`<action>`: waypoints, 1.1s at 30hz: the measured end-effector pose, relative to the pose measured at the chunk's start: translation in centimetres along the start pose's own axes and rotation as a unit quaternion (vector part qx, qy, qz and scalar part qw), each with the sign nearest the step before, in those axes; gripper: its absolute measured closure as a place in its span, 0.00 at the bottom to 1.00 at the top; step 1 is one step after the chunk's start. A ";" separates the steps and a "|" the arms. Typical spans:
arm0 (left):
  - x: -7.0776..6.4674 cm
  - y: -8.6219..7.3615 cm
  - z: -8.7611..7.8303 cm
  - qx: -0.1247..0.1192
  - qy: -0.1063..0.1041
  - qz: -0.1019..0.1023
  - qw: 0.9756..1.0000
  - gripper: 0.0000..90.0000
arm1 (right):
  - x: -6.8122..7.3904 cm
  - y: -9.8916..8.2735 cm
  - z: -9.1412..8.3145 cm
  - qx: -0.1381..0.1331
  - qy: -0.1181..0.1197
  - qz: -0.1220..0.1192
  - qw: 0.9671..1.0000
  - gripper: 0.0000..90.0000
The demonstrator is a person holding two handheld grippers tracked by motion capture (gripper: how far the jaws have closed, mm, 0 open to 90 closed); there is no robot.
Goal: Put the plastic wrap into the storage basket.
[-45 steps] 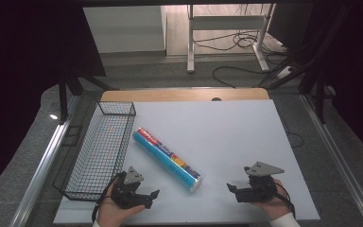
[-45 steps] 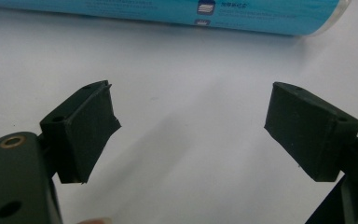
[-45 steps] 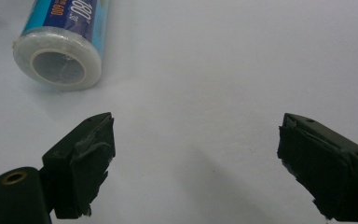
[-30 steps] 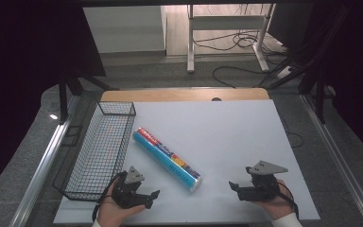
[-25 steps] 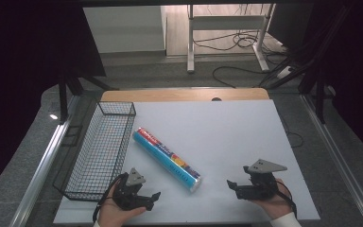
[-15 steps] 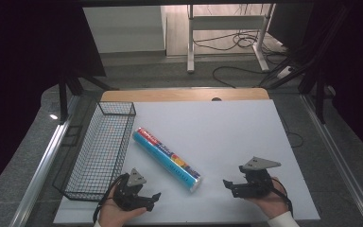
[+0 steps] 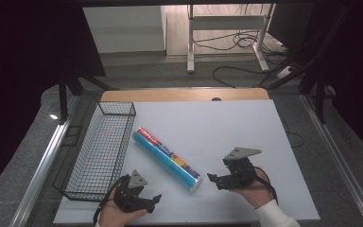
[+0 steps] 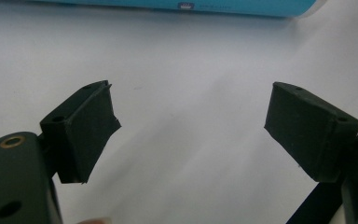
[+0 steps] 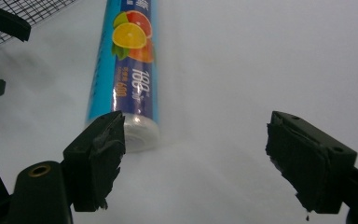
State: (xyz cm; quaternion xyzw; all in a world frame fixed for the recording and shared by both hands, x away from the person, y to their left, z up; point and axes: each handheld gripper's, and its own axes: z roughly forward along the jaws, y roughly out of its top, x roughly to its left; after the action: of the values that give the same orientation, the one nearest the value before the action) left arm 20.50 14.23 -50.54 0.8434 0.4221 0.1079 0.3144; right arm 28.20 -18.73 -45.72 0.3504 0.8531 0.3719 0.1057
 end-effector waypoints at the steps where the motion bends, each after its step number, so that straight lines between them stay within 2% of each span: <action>1: 0.0 0.0 0.0 0.000 0.000 0.000 1.000 0.17 | 0.0 0.0 0.0 0.000 0.000 0.000 1.000 0.22; 4: 0.0 -0.1 -0.1 0.000 0.000 0.001 1.000 0.18 | 0.3 1.5 0.7 0.012 0.007 -0.006 1.000 0.22; 6: -0.1 -0.1 -0.1 0.000 -0.001 0.001 1.000 0.17 | 0.3 1.8 0.9 0.013 0.009 -0.005 1.000 0.22; 7: -0.1 -0.2 0.0 0.002 -0.001 0.000 1.000 0.18 | 0.4 2.7 1.5 0.023 0.014 0.000 1.000 0.22; 15: -0.1 -0.3 0.1 0.003 -0.001 0.000 1.000 0.18 | 1.0 5.4 3.9 0.057 0.032 -0.007 0.998 0.22; 24: 0.0 -0.4 0.1 0.002 0.001 -0.001 1.000 0.18 | 1.9 7.7 6.2 0.076 0.045 -0.019 0.996 0.22; 27: 0.0 -0.4 0.3 0.009 -0.004 0.001 1.000 0.18 | 2.8 9.0 7.9 0.092 0.052 -0.030 0.994 0.23; 28: 0.0 -0.4 0.3 0.009 -0.004 0.001 1.000 0.18 | 2.8 9.0 7.9 0.092 0.052 -0.030 0.994 0.23; 29: 0.0 -0.4 0.4 0.010 -0.004 0.000 1.000 0.18 | 3.2 9.5 8.8 0.100 0.055 -0.034 0.993 0.24; 30: 0.1 -0.5 0.4 0.010 -0.005 0.000 1.000 0.18 | 3.2 9.5 8.8 0.100 0.055 -0.034 0.993 0.24; 31: 0.1 -0.5 0.4 0.011 -0.005 0.001 1.000 0.18 | 3.7 10.2 10.0 0.111 0.058 -0.037 0.991 0.25; 33: 0.1 -0.5 0.4 0.012 -0.006 0.001 1.000 0.18 | 3.9 10.4 10.5 0.118 0.057 -0.039 0.991 0.25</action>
State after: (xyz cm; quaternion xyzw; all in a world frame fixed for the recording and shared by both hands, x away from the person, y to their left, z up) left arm 20.38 14.38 -51.18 0.8481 0.4207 0.0984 0.3067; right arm 35.35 -5.23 -45.42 0.3049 0.9087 0.2835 0.0294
